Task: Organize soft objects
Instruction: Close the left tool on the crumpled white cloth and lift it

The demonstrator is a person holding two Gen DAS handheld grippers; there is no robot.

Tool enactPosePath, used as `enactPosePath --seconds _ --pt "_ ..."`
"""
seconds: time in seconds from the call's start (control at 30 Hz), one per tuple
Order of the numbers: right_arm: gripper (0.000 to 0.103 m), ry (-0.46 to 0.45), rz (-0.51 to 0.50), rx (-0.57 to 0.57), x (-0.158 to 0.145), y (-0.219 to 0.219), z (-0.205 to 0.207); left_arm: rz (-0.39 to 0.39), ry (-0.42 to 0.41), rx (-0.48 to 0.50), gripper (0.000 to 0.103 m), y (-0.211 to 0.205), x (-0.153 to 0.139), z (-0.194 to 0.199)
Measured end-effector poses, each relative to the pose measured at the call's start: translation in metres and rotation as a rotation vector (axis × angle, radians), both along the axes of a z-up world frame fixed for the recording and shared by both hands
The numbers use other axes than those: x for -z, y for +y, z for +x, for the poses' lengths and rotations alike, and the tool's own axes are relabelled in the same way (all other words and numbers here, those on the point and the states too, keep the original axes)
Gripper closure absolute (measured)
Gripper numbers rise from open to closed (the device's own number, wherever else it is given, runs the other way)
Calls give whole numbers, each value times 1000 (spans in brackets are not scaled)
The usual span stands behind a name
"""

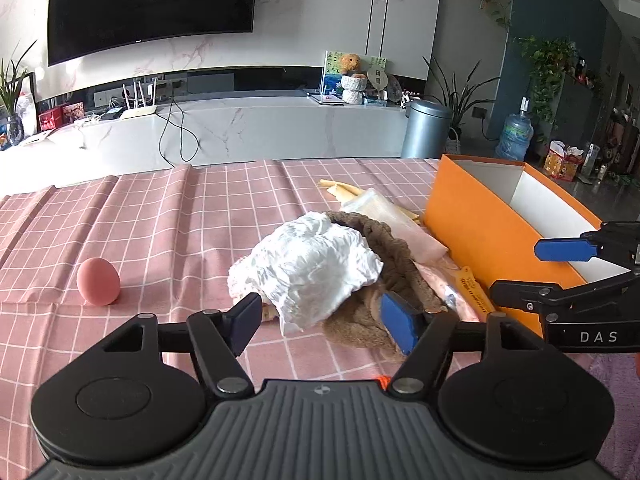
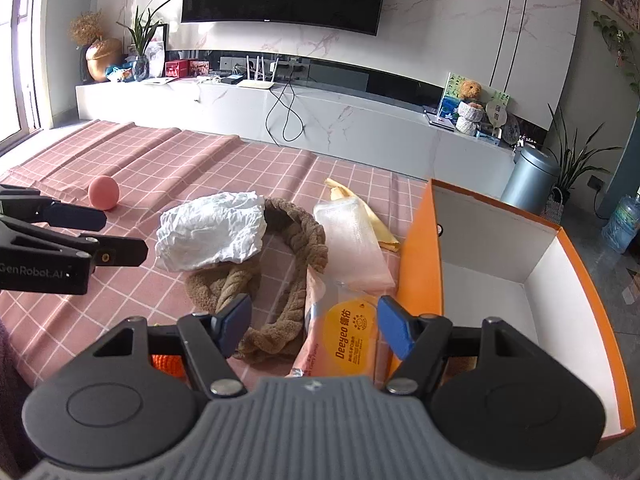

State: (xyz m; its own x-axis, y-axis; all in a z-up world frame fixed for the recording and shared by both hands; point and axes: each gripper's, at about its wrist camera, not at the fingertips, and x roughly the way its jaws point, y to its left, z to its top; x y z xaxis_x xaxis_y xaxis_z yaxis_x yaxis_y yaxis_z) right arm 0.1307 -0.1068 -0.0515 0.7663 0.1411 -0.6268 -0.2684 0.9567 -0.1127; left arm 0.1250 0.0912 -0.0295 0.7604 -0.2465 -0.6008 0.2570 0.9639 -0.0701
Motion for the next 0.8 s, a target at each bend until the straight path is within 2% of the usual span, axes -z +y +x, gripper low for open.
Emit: enactPosePath --seconds 0.13,0.27,0.37,0.43,0.57,0.67,0.73,0.8 --pt "34 16 -13 2 7 11 28 25 -2 2 17 4 7 19" --pt "37 32 -10 -8 13 22 55 104 -34 62 17 -2 20 37" --pt "48 49 -10 -6 18 29 75 144 -40 110 17 -5 31 49" --pt "57 54 -8 -1 21 32 89 134 -30 123 17 -4 37 57" --pt "58 85 34 -12 26 37 111 88 -6 129 17 1 49 70" --pt "64 111 48 -54 34 48 120 91 8 127 17 1 56 77" --pt "76 124 37 -66 40 53 124 95 1 128 17 0 59 77" --pt "85 143 42 -68 45 56 127 99 -5 134 25 -3 60 78"
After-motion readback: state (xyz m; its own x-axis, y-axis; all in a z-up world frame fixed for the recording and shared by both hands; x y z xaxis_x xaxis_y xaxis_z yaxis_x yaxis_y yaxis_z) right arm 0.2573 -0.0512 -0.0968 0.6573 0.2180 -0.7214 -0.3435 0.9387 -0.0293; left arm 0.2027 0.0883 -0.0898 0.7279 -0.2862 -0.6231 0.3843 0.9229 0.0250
